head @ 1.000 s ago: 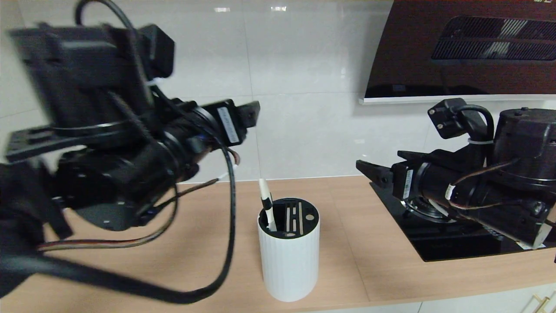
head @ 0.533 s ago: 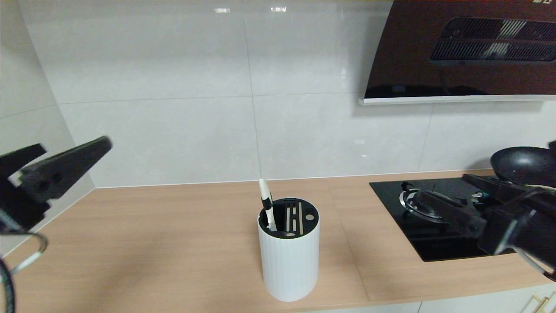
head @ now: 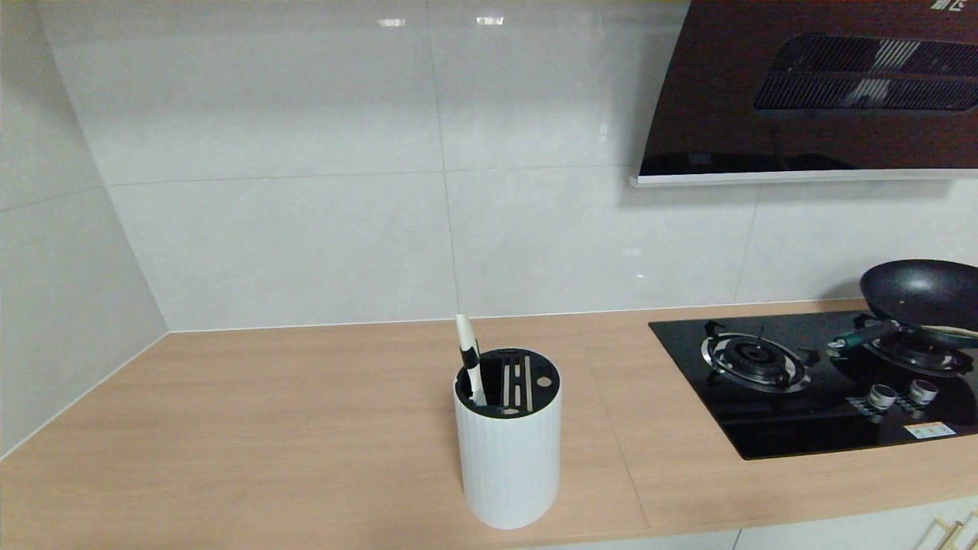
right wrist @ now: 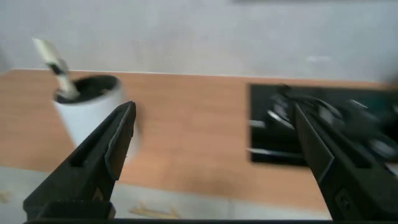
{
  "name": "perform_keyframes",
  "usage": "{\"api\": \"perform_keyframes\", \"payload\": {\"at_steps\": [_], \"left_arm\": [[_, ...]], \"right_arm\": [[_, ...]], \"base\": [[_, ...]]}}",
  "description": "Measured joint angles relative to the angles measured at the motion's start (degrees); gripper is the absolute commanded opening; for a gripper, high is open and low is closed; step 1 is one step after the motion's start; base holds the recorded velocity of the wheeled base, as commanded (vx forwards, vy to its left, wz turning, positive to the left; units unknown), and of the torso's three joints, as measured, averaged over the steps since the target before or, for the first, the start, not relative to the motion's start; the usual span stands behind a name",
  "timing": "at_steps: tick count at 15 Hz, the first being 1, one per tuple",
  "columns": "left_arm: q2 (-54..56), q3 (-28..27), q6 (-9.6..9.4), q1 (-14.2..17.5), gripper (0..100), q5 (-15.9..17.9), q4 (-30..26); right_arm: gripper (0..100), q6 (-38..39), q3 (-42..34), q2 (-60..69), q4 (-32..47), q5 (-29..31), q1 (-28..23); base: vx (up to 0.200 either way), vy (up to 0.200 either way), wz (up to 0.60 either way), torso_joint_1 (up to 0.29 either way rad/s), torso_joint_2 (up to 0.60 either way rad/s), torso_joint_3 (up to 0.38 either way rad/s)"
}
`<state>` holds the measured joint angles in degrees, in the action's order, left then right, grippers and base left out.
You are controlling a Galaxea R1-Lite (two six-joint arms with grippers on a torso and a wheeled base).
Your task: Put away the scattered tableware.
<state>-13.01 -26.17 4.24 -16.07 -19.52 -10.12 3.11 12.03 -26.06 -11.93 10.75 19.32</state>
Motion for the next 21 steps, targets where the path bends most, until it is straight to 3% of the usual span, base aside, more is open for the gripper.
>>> {"api": "perform_keyframes", "payload": {"at_steps": [3, 6, 7, 9, 12, 14, 17, 20, 21], "left_arm": [[5.4, 3.1, -0.23, 5.4, 100, -3.3, -0.5], [7.3, 4.4, -0.09, 9.3, 100, -3.7, -0.4], [7.9, 4.9, -0.80, 10.9, 100, -3.0, -0.4], [10.5, 8.5, -3.84, 13.9, 100, -0.3, 0.0], [12.5, 18.7, -5.58, 15.6, 100, 2.4, 6.3], [12.9, 24.1, -6.84, 16.0, 100, 7.8, 12.3], [13.0, 25.9, -6.91, 16.1, 100, 11.5, 12.2], [13.1, 26.1, -4.34, 16.1, 100, 18.1, 10.8], [13.1, 26.2, -4.67, 16.1, 100, 18.7, 10.2]], "right_arm": [[100, -0.6, 5.6, 12.4, 16.1, 0.1, -9.3], [100, -1.1, 6.8, 19.8, 18.8, -0.4, -16.8], [100, -1.1, 5.4, 21.8, 19.2, -0.4, -17.9], [100, -1.1, 1.5, 24.3, 17.2, -0.3, -19.0], [100, -2.0, -6.8, 25.6, 10.7, -3.6, -19.3], [100, -2.8, -10.7, 25.9, 9.0, -6.8, -19.4], [100, -5.2, -11.6, 26.1, 12.0, -10.3, -19.4], [100, -5.0, -11.9, 26.1, 11.7, -10.7, -19.4], [100, -4.3, -12.0, 26.1, 11.7, -10.7, -19.4]], "base": [[0.000, 0.000, 0.00, 0.000, 0.00, 0.000], [0.000, 0.000, 0.00, 0.000, 0.00, 0.000], [0.000, 0.000, 0.00, 0.000, 0.00, 0.000], [0.000, 0.000, 0.00, 0.000, 0.00, 0.000], [0.000, 0.000, 0.00, 0.000, 0.00, 0.000], [0.000, 0.000, 0.00, 0.000, 0.00, 0.000], [0.000, 0.000, 0.00, 0.000, 0.00, 0.000], [0.000, 0.000, 0.00, 0.000, 0.00, 0.000], [0.000, 0.000, 0.00, 0.000, 0.00, 0.000]]}}
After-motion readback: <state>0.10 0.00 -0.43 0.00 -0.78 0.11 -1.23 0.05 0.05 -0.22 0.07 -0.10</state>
